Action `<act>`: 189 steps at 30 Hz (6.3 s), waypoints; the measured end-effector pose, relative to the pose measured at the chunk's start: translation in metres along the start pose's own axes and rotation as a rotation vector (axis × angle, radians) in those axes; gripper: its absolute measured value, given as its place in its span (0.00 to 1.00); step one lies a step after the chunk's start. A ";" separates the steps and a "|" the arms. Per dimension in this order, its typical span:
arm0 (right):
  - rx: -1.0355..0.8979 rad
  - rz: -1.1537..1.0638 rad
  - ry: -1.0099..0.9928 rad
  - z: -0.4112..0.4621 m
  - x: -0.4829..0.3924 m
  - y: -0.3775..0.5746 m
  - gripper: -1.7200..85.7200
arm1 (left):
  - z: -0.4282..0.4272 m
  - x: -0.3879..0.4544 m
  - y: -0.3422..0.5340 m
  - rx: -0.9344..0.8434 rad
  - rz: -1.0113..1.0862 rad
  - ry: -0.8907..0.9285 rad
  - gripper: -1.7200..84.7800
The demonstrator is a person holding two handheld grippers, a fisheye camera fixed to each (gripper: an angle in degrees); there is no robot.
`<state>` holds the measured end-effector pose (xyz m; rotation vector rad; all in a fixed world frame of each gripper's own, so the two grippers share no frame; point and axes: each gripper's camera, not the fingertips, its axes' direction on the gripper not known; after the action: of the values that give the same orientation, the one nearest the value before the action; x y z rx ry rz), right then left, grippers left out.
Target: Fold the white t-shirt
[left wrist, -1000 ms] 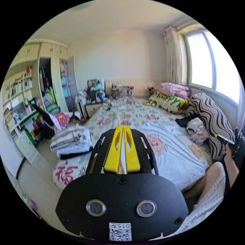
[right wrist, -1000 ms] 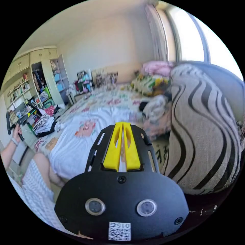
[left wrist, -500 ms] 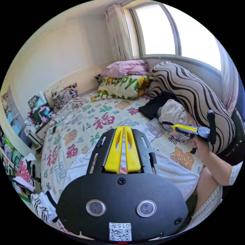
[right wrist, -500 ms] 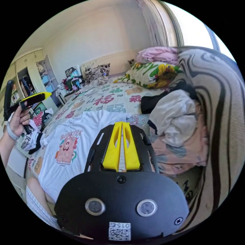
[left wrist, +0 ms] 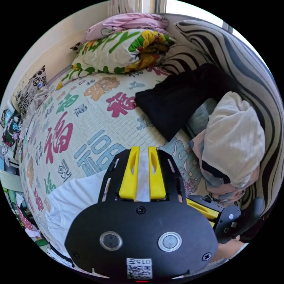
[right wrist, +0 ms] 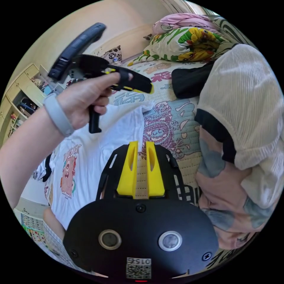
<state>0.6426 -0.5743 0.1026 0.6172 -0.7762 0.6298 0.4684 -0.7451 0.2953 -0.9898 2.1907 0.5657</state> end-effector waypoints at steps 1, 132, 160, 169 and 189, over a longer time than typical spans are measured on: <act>-0.005 -0.001 -0.024 0.003 0.003 -0.003 0.07 | 0.007 0.002 -0.005 -0.028 0.006 -0.004 0.08; -0.286 -0.464 0.143 0.228 -0.304 0.071 0.02 | -0.093 -0.309 0.574 0.523 -0.606 -0.091 0.03; -0.683 -1.079 0.000 0.603 -0.900 0.021 0.10 | -0.054 -0.423 0.814 0.666 -1.158 0.163 0.02; -0.816 -1.156 0.205 0.701 -0.954 0.053 0.10 | -0.058 -0.425 0.836 0.671 -1.113 0.266 0.01; -0.569 -0.867 -0.021 0.611 -0.842 -0.130 0.01 | -0.104 -0.361 0.783 0.686 -0.792 -0.098 0.01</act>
<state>0.0001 -1.3255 -0.2479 0.3719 -0.5885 -0.3895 -0.0005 -0.1458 0.7139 -1.2551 1.5201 -0.4629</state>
